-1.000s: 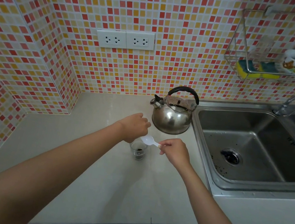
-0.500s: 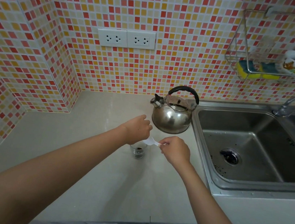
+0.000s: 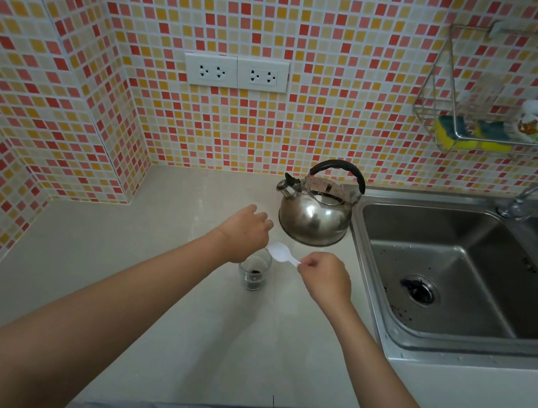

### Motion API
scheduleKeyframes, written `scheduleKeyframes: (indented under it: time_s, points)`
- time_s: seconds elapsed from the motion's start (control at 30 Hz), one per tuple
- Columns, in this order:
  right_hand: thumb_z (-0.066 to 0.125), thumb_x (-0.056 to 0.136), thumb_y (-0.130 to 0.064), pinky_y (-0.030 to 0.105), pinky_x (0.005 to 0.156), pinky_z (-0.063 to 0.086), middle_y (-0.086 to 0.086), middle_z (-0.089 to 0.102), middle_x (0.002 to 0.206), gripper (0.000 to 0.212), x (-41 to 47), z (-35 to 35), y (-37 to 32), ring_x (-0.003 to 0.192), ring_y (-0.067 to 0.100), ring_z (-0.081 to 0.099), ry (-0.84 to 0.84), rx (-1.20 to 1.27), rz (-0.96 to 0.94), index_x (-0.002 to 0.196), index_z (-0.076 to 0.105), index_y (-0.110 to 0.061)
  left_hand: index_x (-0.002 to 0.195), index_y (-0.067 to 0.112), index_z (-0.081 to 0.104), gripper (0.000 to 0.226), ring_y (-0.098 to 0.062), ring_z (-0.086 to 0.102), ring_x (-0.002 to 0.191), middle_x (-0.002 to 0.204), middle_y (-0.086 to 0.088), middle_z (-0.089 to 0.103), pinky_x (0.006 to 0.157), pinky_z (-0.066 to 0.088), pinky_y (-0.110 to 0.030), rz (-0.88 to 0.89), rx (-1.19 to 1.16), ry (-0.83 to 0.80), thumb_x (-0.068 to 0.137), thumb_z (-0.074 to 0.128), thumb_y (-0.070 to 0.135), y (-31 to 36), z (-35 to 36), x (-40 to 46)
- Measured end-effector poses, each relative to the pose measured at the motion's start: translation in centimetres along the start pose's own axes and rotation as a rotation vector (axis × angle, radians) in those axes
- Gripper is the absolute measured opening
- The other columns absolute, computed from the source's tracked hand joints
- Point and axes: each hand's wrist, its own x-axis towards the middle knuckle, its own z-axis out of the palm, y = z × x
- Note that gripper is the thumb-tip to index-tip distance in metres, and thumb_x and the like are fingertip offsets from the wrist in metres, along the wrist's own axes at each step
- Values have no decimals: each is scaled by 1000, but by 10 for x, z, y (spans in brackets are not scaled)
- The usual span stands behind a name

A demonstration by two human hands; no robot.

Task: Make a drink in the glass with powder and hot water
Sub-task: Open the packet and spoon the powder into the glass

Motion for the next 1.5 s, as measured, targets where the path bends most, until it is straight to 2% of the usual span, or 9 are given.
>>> scheduleKeyframes:
  time_s: [0.17,0.4,0.63,0.73,0.87,1.03,1.17,1.27,1.5]
  points:
    - [67,72,2,31,65,40,12,60,65,6,-1,4,31,64,25,55,33,492,319,71,69,7,113,14,63,30,-22,53,99,111,-7,57,73,30,-31,-130,-192,46,85,64,23,1,12,-5]
    - [69,71,-5,28,57,43,7,62,58,23,5,38,56,58,25,61,-76,300,486,51,58,-8,127,16,56,44,-23,54,105,117,-7,55,83,41,-33,-192,-393,49,83,63,22,11,27,-11]
    - [67,74,-11,22,49,34,0,57,57,24,0,54,64,54,18,55,-67,104,389,53,56,-12,130,21,54,50,-22,54,106,118,-4,56,86,41,-32,-264,-533,108,81,65,30,8,34,-14]
    - [67,78,-19,26,61,42,4,68,80,9,-7,54,60,71,23,62,-60,-21,343,77,68,-9,132,24,52,57,-20,54,110,120,0,57,89,40,-31,-356,-707,143,78,68,34,8,41,-18]
    - [63,86,-39,35,86,44,4,68,97,27,-15,44,38,90,23,65,155,-108,75,100,71,-17,127,28,56,57,-14,57,105,115,6,61,88,44,-30,-530,-1096,231,75,75,40,13,46,-26]
    - [59,85,-50,39,82,45,-15,58,55,28,-9,26,-28,64,7,56,45,241,-167,60,65,-38,119,23,61,52,-13,60,95,108,4,63,77,49,-22,-680,-1518,454,72,81,33,24,37,-29]
    - [68,83,-30,45,92,50,-1,77,86,17,4,24,-56,88,16,69,-52,320,-187,87,77,-17,117,22,62,52,-12,61,93,107,4,64,71,42,-11,-714,-1630,558,70,82,28,30,30,-29]
    - [67,84,-18,45,87,54,5,76,81,13,12,20,-59,79,20,68,-32,281,-229,87,77,-11,112,22,63,51,-7,63,88,97,7,66,71,44,-9,-727,-1708,593,67,86,28,28,32,-34]
    - [68,85,-18,35,73,55,1,72,77,13,19,4,-64,73,14,66,-130,105,-379,93,77,-12,87,9,75,6,-15,64,76,82,-10,73,82,54,-32,-620,-1910,589,81,74,9,11,36,-46]
